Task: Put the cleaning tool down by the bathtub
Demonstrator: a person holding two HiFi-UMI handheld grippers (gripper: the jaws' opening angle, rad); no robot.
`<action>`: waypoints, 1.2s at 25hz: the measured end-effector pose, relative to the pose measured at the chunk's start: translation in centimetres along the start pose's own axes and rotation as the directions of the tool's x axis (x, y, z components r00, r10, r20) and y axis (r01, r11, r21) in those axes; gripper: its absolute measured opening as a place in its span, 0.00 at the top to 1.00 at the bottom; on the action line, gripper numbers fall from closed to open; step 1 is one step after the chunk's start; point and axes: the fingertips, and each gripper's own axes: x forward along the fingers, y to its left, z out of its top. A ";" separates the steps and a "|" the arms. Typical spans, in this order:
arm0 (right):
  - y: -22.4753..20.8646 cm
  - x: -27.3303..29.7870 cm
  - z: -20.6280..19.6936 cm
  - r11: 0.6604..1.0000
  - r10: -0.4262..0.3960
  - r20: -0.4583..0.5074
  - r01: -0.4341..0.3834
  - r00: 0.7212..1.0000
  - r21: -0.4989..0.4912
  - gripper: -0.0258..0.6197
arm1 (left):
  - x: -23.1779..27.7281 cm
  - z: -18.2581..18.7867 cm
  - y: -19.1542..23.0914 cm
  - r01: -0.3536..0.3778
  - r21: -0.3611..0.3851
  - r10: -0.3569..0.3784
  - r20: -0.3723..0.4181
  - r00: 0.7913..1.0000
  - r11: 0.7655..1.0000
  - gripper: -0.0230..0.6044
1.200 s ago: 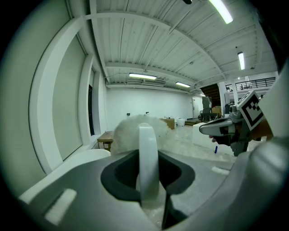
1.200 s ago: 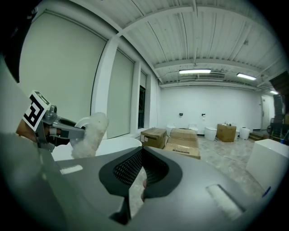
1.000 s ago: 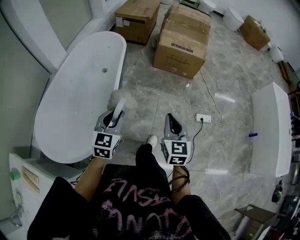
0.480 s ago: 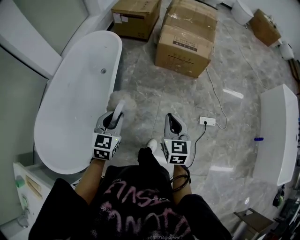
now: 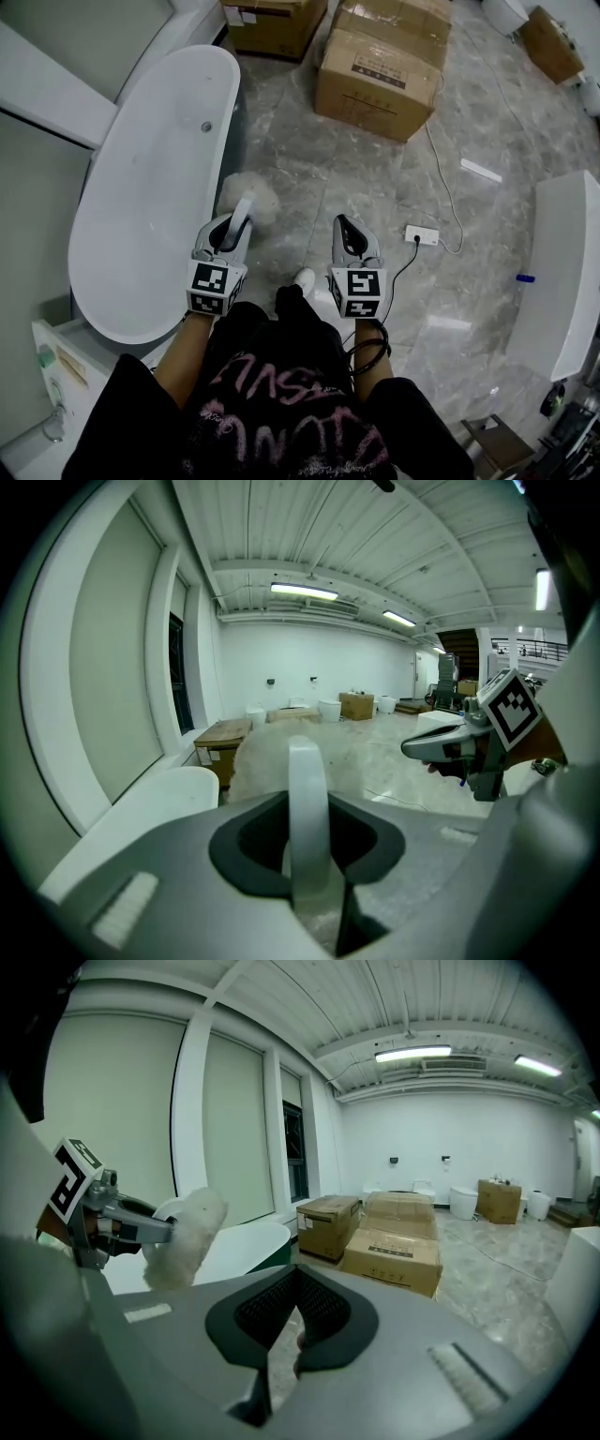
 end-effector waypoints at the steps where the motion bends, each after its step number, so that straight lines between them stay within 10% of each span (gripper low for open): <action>1: -0.2 0.2 -0.2 1.000 0.006 -0.005 -0.006 1.000 0.002 0.94 | 0.1 -0.1 0.1 -0.008 -0.002 0.008 -0.010 1.000 1.000 0.83; 30: -1.0 6.3 -1.8 0.996 -0.085 -0.063 0.086 0.994 0.024 0.94 | 6.2 -3.2 5.4 0.028 -0.083 -0.032 -0.048 0.998 0.996 0.83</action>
